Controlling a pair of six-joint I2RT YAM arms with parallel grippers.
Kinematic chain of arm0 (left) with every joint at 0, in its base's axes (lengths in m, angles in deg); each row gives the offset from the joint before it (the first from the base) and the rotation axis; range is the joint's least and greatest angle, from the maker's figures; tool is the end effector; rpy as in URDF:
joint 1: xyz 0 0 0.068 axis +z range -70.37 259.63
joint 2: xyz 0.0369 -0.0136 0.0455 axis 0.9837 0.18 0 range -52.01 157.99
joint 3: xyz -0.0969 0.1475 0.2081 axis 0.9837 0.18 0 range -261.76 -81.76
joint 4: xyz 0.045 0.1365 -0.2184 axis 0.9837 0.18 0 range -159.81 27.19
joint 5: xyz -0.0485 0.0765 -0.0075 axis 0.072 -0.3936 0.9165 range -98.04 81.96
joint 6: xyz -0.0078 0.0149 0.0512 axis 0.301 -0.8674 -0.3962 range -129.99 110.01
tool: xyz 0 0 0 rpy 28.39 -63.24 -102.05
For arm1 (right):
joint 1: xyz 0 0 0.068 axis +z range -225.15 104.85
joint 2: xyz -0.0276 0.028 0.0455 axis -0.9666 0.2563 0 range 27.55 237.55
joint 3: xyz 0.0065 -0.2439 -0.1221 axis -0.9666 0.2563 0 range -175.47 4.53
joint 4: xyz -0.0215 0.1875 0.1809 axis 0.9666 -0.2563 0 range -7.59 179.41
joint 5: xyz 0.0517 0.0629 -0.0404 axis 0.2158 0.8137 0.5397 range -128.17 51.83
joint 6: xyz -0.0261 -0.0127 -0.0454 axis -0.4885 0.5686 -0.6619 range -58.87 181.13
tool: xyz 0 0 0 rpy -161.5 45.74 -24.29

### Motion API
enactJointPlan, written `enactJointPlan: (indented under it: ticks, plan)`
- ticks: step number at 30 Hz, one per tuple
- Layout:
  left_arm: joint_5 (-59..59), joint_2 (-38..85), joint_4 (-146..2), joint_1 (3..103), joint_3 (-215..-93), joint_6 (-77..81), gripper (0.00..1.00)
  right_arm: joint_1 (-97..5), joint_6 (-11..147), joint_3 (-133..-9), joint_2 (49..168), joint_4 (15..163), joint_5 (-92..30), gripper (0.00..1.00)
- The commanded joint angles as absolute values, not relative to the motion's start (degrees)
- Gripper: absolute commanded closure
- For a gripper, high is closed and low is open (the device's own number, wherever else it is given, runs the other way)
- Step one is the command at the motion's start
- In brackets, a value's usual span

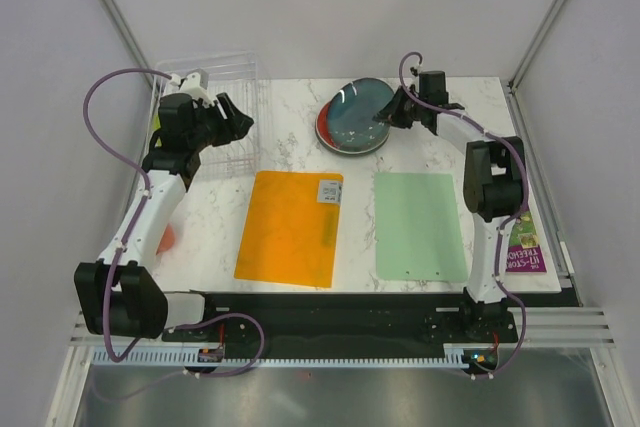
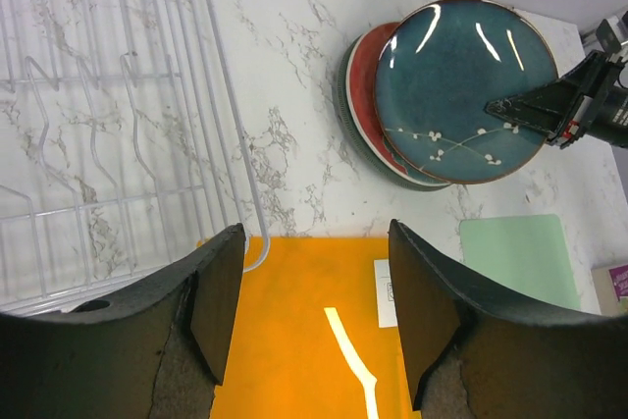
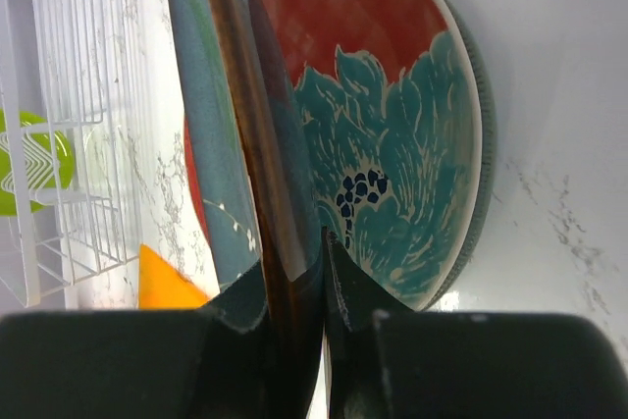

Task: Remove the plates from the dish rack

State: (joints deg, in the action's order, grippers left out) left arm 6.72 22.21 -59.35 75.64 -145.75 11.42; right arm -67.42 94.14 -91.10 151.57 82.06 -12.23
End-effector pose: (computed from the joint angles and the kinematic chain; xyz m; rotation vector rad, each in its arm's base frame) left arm 0.2999 -0.0300 0.3448 -0.1226 1.9540 -0.5428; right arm 0.4912 0.0824 0.2067 0.2335 2.2532 0.8869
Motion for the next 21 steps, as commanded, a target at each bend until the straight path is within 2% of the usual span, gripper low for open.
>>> enactJointPlan:
  ticks: [1, 7, 10, 11, 13, 14, 19, 21]
  plan:
    - [4.2, 21.8, -58.0, 75.7, -146.0, 7.4, 0.33, -67.2, 99.9, -96.3, 153.0, 92.3, -4.4, 1.0]
    - [4.2, 22.1, -57.8, 75.7, -145.6, 7.4, 0.33, -67.3, 104.3, -95.4, 156.2, 93.7, 2.2, 1.0]
    - [4.3, 22.3, -57.8, 75.7, -145.4, 7.7, 0.33, -67.2, 104.7, -94.4, 156.6, 93.6, 4.1, 0.75]
    - [4.5, 22.3, -57.9, 75.7, -145.5, 7.7, 0.33, -67.2, 104.5, -93.1, 156.4, 93.6, 4.1, 0.58]
    - [5.0, 22.5, -57.7, 75.7, -145.4, 7.9, 0.33, -67.3, 104.2, -92.2, 155.6, 93.5, 4.7, 0.46]
    - [5.0, 22.6, -57.8, 75.7, -145.4, 7.9, 0.33, -67.2, 103.8, -91.5, 155.4, 93.3, 4.8, 0.32]
    - [5.6, 22.8, -57.0, 75.7, -145.4, 7.9, 0.33, -67.3, 98.5, -92.4, 154.5, 85.0, 2.3, 0.2]
    - [5.7, 22.8, -56.5, 75.7, -145.5, 7.9, 0.33, -67.2, 94.2, -93.4, 154.2, 78.1, 0.8, 0.2]
